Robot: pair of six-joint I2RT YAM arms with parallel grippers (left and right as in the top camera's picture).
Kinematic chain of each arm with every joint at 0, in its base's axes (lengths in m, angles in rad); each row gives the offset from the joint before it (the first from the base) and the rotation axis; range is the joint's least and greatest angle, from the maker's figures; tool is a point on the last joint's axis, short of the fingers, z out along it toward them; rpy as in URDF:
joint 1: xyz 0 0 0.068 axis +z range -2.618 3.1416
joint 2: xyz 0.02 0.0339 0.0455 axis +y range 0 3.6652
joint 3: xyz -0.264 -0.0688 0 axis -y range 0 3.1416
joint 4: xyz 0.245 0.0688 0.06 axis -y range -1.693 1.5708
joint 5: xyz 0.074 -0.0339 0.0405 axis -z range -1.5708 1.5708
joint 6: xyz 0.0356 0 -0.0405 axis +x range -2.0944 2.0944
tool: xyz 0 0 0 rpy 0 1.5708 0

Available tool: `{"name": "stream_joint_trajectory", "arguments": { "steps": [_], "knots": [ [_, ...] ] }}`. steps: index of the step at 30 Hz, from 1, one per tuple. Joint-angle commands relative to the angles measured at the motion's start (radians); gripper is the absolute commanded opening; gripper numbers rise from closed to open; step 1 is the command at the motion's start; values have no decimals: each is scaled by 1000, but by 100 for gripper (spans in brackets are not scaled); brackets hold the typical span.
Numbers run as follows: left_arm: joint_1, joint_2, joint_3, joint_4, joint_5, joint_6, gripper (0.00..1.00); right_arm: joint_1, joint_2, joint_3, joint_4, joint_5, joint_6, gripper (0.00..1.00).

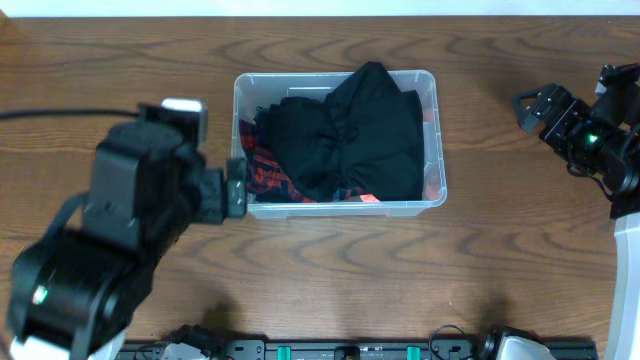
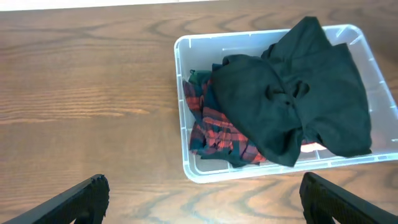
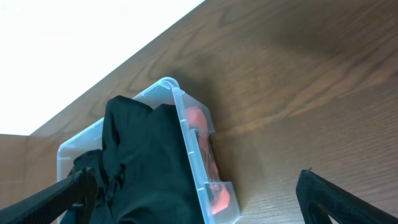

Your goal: Pack container

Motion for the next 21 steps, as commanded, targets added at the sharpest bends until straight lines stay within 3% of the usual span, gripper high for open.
{"name": "stream_joint_trajectory", "arguments": {
  "steps": [1, 16, 21],
  "knots": [
    [2, -51, 2, -5, -20, -5, 98, -6, 2, -1, 0, -3, 1, 99],
    [8, -159, -10, -52, -109, 38, 98, -6, 2, -1, 0, -3, 1, 99],
    [113, -220, -85, 43, 37, 157, 98, -6, 2, -1, 0, -3, 1, 99]
  ]
}}
